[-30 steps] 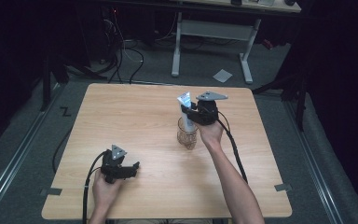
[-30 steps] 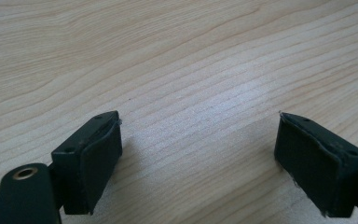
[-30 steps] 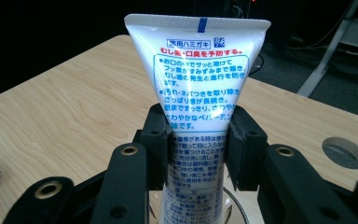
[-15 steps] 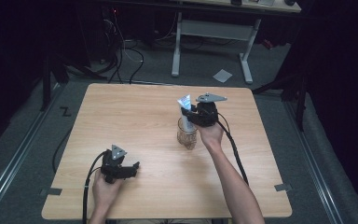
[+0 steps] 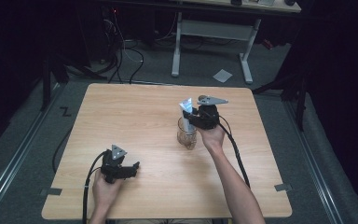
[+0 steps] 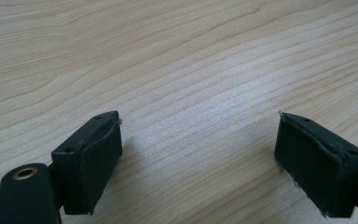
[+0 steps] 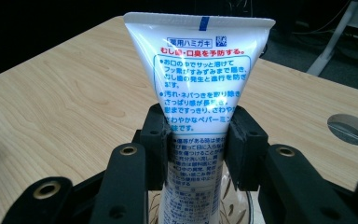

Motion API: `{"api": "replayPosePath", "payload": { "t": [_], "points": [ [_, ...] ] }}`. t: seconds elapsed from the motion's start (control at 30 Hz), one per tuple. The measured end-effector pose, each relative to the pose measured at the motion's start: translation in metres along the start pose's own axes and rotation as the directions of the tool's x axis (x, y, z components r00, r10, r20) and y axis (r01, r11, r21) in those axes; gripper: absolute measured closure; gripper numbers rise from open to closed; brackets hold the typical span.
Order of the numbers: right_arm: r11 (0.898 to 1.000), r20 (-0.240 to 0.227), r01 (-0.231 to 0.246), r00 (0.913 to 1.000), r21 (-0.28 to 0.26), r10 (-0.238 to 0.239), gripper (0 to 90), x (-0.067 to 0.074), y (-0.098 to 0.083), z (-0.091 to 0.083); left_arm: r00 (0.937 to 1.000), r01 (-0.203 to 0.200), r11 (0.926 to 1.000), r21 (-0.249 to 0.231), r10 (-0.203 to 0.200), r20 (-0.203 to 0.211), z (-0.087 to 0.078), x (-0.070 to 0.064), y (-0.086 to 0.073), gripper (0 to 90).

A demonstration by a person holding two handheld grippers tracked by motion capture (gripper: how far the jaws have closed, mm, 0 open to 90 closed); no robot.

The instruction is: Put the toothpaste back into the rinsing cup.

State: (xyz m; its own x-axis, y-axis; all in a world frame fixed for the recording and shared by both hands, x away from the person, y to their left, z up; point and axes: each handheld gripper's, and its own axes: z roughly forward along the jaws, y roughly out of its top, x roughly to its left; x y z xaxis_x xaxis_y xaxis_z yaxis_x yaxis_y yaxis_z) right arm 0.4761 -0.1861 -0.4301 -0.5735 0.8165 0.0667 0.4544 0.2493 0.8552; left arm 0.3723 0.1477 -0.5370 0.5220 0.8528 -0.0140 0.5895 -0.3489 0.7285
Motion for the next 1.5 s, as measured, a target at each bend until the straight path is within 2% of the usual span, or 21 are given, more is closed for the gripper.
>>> {"api": "replayPosePath", "payload": {
  "t": [0.17,0.57,0.73,0.9,1.07,1.23,1.5],
  "points": [
    [1.000,0.002,0.003,1.0000,0.016,-0.003,63.6,-0.001,-0.003,0.001,1.0000,0.000,1.0000,0.000,0.000,0.000,0.000,0.000,0.000,15.2],
    [1.000,-0.002,-0.011,0.9999,0.009,0.011,63.4,-0.002,-0.015,-0.001,1.0000,0.000,1.0000,0.001,0.000,0.001,0.000,0.000,0.000,15.2],
    [1.000,-0.002,-0.007,1.0000,0.007,0.007,62.9,0.000,-0.019,-0.002,1.0000,0.000,1.0000,0.000,0.000,0.000,0.000,0.000,0.000,15.2],
    [1.000,0.003,0.020,0.9998,0.010,-0.020,62.1,0.002,-0.022,-0.001,1.0000,0.000,1.0000,0.001,0.000,0.001,0.000,0.000,0.000,15.2],
    [1.000,-0.001,0.009,1.0000,0.014,-0.009,61.1,0.002,-0.027,-0.001,1.0000,0.000,1.0000,0.000,0.000,0.000,0.000,0.000,0.000,15.2],
    [0.999,0.003,0.021,0.9998,0.024,-0.021,59.5,0.002,-0.032,-0.004,1.0000,0.000,1.0000,0.000,0.000,0.000,0.000,0.000,0.000,15.2],
    [1.000,0.000,0.022,0.9998,0.004,-0.022,58.0,0.002,-0.039,-0.011,1.0000,0.000,1.0000,0.000,0.000,0.000,0.000,0.000,0.000,15.2]
  ]
}}
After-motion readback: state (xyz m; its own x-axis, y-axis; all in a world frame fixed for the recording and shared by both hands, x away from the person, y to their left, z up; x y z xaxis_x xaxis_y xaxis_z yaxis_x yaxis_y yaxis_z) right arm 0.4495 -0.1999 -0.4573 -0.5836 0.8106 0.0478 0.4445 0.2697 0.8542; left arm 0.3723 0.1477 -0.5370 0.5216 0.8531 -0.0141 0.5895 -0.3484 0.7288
